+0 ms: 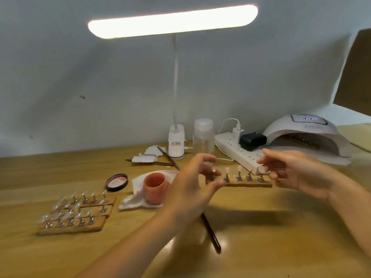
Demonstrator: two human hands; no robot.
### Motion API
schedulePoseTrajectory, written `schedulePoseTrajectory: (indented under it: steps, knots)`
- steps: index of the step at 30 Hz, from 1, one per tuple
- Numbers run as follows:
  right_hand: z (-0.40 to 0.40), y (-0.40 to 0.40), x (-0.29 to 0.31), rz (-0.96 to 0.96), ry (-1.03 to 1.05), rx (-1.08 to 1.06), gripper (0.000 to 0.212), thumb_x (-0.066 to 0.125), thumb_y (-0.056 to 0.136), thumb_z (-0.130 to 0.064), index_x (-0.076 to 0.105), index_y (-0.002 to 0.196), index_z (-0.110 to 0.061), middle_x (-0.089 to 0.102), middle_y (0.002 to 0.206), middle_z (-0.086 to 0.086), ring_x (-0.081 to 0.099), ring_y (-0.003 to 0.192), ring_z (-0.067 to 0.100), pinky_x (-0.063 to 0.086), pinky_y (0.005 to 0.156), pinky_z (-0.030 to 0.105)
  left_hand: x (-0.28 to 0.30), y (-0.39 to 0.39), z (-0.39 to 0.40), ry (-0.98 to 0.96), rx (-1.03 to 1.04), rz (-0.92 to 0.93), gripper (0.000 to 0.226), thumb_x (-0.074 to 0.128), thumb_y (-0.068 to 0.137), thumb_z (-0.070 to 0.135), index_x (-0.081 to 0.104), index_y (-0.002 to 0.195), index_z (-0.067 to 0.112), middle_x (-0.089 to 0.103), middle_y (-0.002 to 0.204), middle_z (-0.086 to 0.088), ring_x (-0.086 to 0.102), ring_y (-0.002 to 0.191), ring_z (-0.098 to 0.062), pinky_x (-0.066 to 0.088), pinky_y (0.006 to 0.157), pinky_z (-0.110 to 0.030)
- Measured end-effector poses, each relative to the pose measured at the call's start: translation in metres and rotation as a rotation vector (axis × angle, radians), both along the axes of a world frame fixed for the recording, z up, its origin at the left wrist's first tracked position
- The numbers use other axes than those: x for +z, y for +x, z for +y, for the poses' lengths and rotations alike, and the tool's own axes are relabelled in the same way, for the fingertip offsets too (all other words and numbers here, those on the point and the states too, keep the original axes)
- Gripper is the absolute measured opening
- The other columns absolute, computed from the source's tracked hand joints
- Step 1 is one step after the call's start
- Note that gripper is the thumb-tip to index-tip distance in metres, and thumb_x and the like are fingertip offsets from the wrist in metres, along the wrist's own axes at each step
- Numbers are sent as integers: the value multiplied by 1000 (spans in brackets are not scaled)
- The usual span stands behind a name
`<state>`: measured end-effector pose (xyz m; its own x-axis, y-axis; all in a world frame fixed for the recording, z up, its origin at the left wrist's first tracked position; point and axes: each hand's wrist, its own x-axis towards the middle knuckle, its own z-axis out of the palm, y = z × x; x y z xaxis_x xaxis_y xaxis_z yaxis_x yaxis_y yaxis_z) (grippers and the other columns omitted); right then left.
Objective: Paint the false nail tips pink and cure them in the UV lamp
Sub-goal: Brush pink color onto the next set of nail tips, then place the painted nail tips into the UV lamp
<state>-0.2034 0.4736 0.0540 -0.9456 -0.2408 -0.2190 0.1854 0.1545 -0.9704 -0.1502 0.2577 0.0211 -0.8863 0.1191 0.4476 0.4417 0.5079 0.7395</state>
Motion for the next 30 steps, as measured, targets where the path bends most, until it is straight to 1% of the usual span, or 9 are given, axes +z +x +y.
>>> schedulePoseTrajectory:
  steps: [4, 7, 11, 14, 17, 21, 25, 27, 30]
  knots:
    - [57, -1, 11, -38, 1, 0, 25, 61, 69, -25, 76, 84, -12, 69, 72, 2, 58, 55, 7, 49, 44, 17, 14, -33, 35, 22, -121, -61, 50, 70, 78, 21, 38, 114, 34, 61, 90, 18, 56, 92, 6, 43, 72, -4]
    - [84, 2, 8, -82, 63, 14, 27, 65, 65, -29, 77, 86, -18, 71, 76, 0, 58, 64, 11, 47, 44, 17, 18, -50, 61, -1, -206, -101, 52, 70, 78, 18, 39, 118, 31, 62, 88, 17, 59, 91, 2, 49, 76, -14]
    - [109, 2, -1, -156, 8, -34, 31, 65, 63, -24, 69, 88, -5, 67, 65, 5, 62, 53, 11, 48, 39, 20, 20, -69, 96, 25, -307, -139, 51, 69, 79, 10, 42, 120, 24, 64, 90, 7, 62, 80, -4, 53, 72, -19]
    - [123, 0, -6, -193, -56, -76, 22, 63, 67, -17, 67, 83, -2, 67, 62, 8, 63, 50, 11, 50, 38, 20, 18, -83, 117, 1, -342, -157, 54, 70, 78, 12, 43, 124, 22, 65, 96, 4, 63, 82, -5, 54, 73, -21]
    - [137, -6, -13, -222, -174, -205, 12, 54, 84, 1, 64, 79, -1, 66, 59, 12, 64, 46, 12, 49, 34, 21, 12, -96, 140, 139, -302, -174, 55, 72, 76, 12, 47, 123, 21, 64, 99, 7, 61, 90, 1, 50, 76, -11]
    - [145, -19, -23, -157, -225, -404, 12, 52, 89, 1, 61, 84, -4, 65, 63, 10, 62, 50, 13, 49, 35, 20, 3, -107, 177, 365, -138, -163, 44, 69, 80, 12, 52, 119, 21, 57, 104, 10, 54, 95, 2, 44, 74, -3]
    - [141, -36, -39, -64, -186, -642, 12, 57, 89, -6, 62, 80, -12, 62, 75, 7, 57, 68, 15, 48, 38, 17, -5, -115, 207, 609, 68, -378, 24, 58, 89, 15, 57, 114, 13, 60, 104, 0, 59, 97, -11, 52, 88, -31]
    - [137, -43, -45, -4, -172, -722, 14, 59, 89, -9, 63, 77, -17, 62, 73, 4, 56, 66, 13, 47, 40, 17, -6, -120, 218, 634, -16, -572, 8, 54, 92, 17, 60, 97, 15, 64, 100, -5, 63, 88, -12, 56, 75, -27]
    - [132, -53, -49, 57, -181, -740, 20, 58, 89, -9, 64, 74, -21, 62, 69, 0, 55, 63, 11, 46, 39, 14, -8, -126, 229, 635, -135, -728, 13, 51, 94, 20, 58, 92, 10, 66, 85, -3, 64, 73, -7, 54, 55, -17]
